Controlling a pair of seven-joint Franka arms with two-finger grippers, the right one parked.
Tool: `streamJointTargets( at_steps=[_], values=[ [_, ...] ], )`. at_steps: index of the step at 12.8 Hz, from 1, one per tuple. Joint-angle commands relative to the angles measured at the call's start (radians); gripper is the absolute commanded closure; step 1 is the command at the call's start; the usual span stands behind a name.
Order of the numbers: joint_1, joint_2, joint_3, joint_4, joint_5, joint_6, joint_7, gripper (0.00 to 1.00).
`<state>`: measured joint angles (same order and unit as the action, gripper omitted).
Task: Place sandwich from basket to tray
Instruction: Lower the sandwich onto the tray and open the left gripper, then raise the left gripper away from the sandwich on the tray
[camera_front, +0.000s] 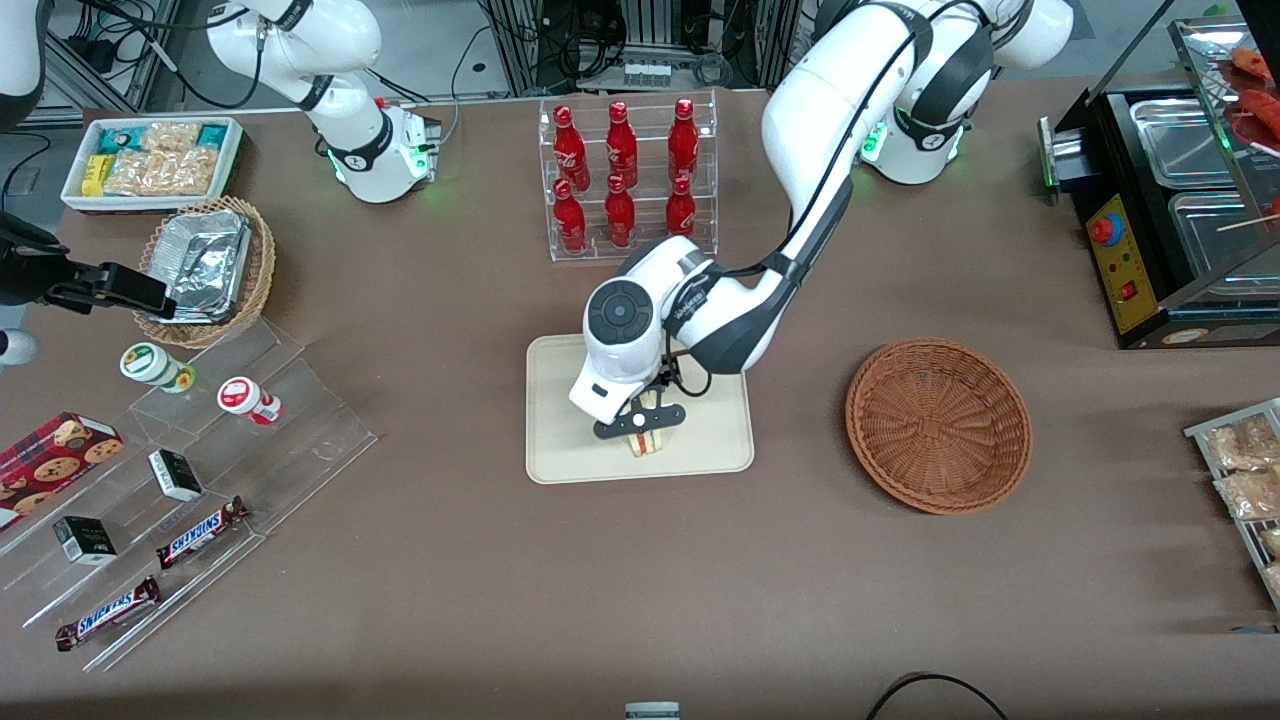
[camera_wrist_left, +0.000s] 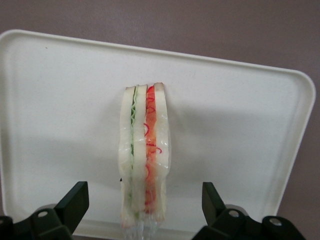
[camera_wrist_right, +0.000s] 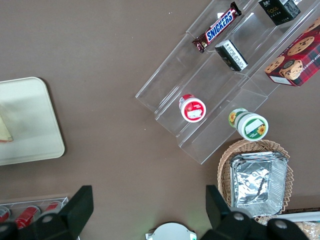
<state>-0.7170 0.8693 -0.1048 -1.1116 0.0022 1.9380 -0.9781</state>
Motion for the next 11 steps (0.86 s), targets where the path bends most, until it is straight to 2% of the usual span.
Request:
streamJointTargets(
  at_steps=[1, 2, 6, 11],
  values=[
    [-0.007, -0.067, 0.025, -0.007, 0.053, -0.069, 0.015, 0.00],
    [-0.007, -0.084, 0.033, -0.007, 0.071, -0.095, 0.001, 0.00],
    [0.048, -0.191, 0.033, -0.068, 0.068, -0.143, 0.030, 0.00],
    [0.224, -0.389, 0.028, -0.301, 0.021, -0.131, 0.284, 0.00]
  ],
)
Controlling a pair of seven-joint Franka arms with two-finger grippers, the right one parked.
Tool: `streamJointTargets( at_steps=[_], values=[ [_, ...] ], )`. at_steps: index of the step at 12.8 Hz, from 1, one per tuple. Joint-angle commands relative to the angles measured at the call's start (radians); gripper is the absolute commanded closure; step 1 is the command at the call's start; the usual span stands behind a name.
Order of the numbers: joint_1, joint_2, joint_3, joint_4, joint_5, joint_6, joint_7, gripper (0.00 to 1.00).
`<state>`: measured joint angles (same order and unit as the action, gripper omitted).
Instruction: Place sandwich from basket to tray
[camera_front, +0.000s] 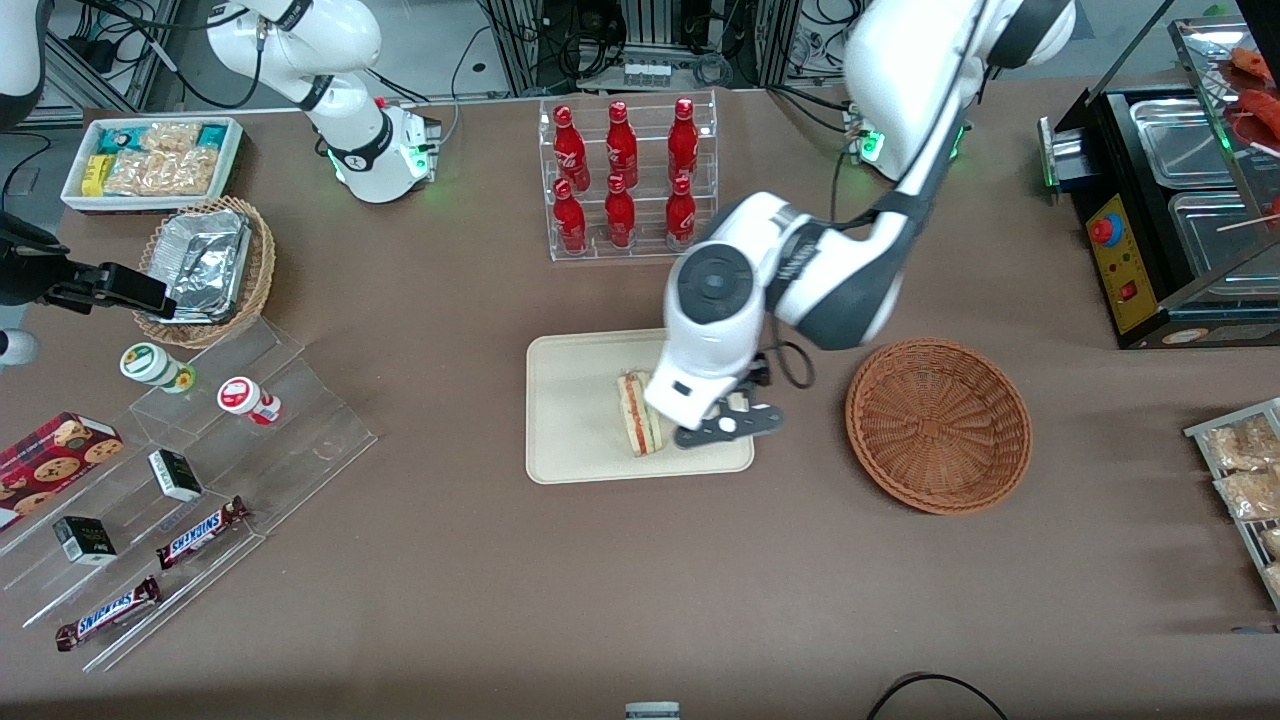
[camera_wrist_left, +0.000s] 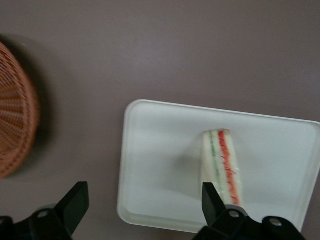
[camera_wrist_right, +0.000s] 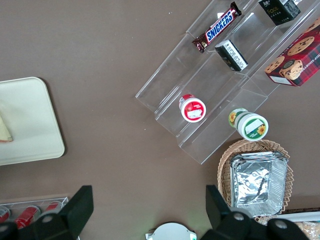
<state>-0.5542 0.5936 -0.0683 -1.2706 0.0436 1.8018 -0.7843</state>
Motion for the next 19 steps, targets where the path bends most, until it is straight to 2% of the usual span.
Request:
streamJointTargets(
  at_steps=[1, 3, 5, 9, 14, 19],
  values=[
    [0.097, -0.148, -0.008, -0.189, -0.022, 0.014, 0.141, 0.00],
    [0.184, -0.233, -0.008, -0.289, -0.065, 0.025, 0.305, 0.00],
    [0.252, -0.316, -0.007, -0.392, -0.065, 0.028, 0.439, 0.00],
    [0.381, -0.464, -0.005, -0.499, -0.065, -0.045, 0.652, 0.00],
    [0.517, -0.609, -0.005, -0.494, -0.064, -0.251, 0.853, 0.00],
    [0.586, -0.627, -0.004, -0.406, -0.060, -0.344, 0.882, 0.00]
  ],
)
